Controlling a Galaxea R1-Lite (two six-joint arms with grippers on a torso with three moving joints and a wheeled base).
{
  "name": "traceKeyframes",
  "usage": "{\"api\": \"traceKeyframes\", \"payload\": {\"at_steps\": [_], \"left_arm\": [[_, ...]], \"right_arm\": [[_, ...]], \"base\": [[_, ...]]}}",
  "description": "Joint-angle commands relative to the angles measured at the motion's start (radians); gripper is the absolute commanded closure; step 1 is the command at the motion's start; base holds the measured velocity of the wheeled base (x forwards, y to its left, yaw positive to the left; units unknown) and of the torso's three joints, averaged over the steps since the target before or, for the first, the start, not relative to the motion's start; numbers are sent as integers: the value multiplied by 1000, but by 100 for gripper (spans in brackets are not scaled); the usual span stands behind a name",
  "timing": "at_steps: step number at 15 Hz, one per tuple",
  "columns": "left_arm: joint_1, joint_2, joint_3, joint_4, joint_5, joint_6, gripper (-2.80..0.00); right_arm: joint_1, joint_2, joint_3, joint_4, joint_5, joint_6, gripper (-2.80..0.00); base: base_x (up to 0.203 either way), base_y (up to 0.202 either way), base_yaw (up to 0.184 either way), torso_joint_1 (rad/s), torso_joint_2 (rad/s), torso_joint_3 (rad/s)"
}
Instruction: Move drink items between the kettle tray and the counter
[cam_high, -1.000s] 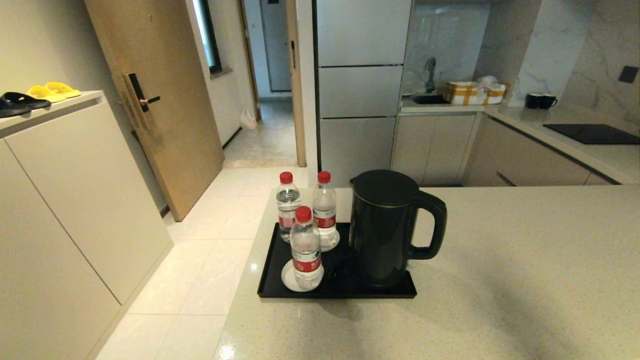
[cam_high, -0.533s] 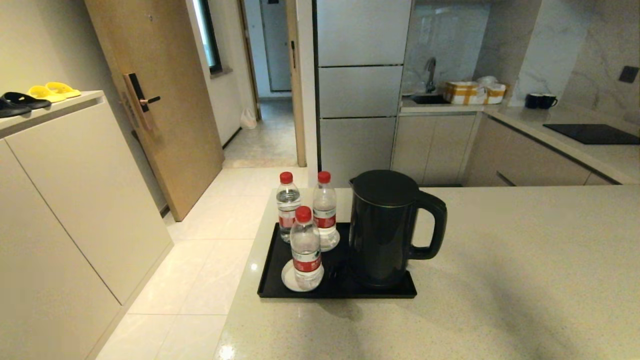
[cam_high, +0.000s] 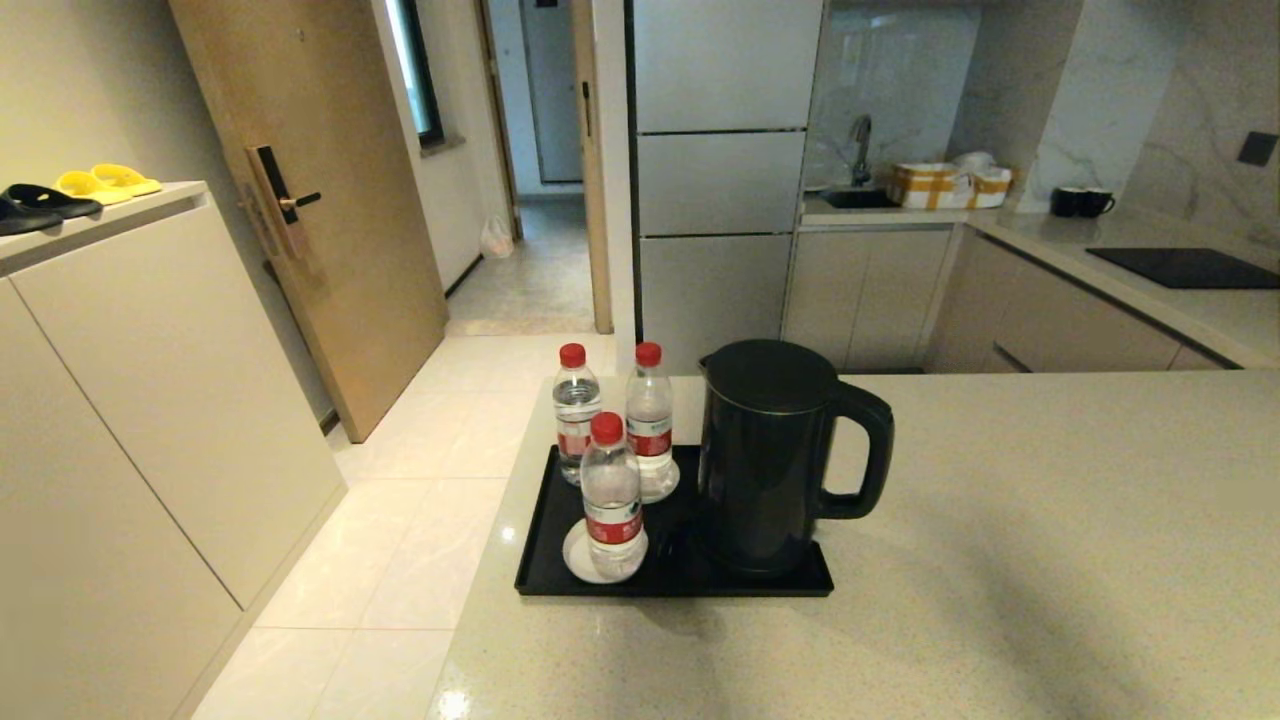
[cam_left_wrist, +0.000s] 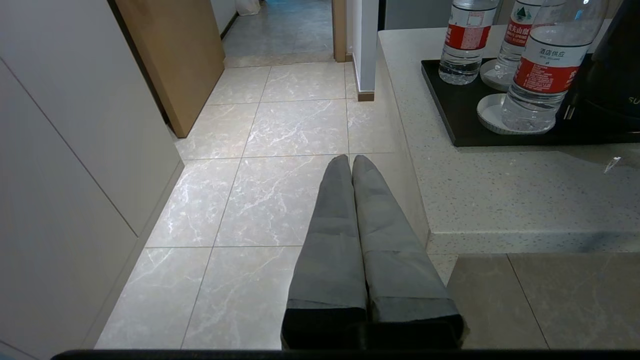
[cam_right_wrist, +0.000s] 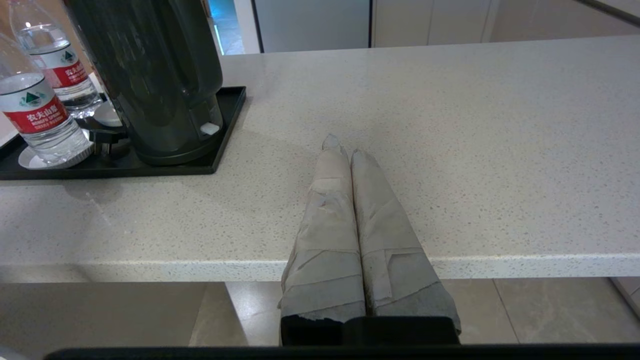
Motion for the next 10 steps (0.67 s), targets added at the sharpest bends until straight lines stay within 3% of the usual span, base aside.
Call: {"api": "traceKeyframes", "payload": {"at_steps": [1, 10], "left_arm": [[0, 1, 0, 2, 1, 0, 0], [0, 1, 0, 2, 1, 0, 0]], "right_arm": [[1, 2, 2, 0, 0, 0, 0], [1, 2, 2, 0, 0, -2, 0]], "base": [[0, 0, 0, 0, 0, 0], [0, 0, 0, 0, 0, 0]]}}
